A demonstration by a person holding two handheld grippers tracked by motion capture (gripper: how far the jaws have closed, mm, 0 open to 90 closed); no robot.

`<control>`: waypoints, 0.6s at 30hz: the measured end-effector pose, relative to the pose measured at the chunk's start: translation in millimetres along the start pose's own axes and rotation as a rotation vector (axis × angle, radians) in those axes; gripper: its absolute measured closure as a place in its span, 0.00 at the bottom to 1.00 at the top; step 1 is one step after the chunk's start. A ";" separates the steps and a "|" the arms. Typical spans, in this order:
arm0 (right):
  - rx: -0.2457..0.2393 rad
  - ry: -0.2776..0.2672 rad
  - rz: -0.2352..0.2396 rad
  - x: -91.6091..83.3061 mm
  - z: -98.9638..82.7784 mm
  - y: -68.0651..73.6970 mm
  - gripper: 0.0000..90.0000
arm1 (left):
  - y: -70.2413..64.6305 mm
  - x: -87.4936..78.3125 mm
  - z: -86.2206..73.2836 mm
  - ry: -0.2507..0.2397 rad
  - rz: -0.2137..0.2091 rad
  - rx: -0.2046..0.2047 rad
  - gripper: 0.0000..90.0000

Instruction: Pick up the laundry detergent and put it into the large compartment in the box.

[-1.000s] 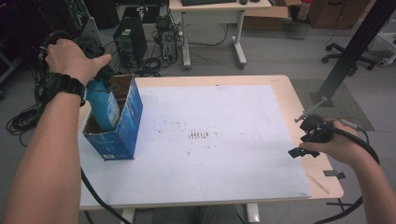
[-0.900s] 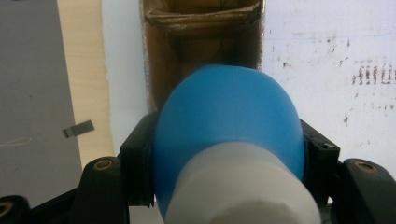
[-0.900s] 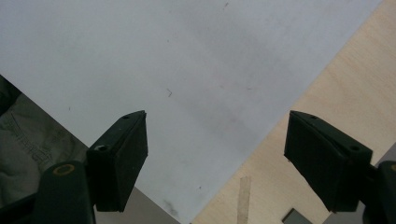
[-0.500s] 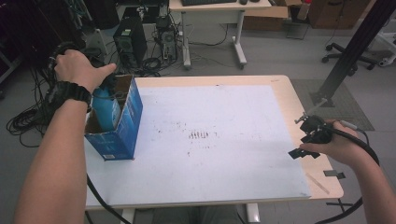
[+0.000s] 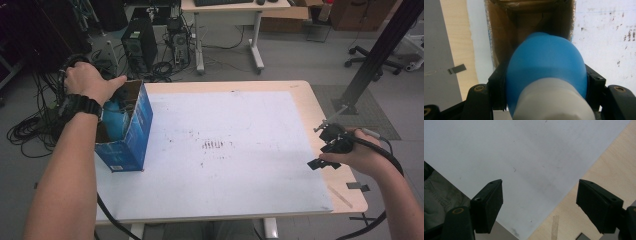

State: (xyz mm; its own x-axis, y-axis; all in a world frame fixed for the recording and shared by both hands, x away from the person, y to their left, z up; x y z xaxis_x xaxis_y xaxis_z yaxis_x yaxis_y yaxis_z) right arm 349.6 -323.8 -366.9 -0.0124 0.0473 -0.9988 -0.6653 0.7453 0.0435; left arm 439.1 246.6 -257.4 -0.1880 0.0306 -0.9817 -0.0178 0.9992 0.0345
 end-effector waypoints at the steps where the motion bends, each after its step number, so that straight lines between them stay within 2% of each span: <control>1: 0.000 0.000 0.001 0.2 -0.1 0.0 0.24 | -0.1 1.3 0.3 0.005 0.000 0.001 0.42; 18: 0.004 0.007 0.007 5.0 -2.3 -2.0 0.24 | 1.0 22.2 5.3 0.029 -0.007 -0.006 0.42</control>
State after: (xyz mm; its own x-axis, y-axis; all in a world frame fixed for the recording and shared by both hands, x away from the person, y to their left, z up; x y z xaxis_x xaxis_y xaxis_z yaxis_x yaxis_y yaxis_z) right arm 349.2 -326.6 -372.0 -0.0224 0.0478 -0.9986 -0.6623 0.7476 0.0506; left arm 440.1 248.4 -280.1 -0.2158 0.0226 -0.9762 -0.0256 0.9993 0.0288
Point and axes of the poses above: each handheld gripper's, and its own axes: x roughly forward along the jaws, z roughly out of its top, y roughly to its left, the point moved 5 cm from there along x, roughly forward along the jaws, and after that the axes turned 14 degrees about y, right-handed, at the moved point
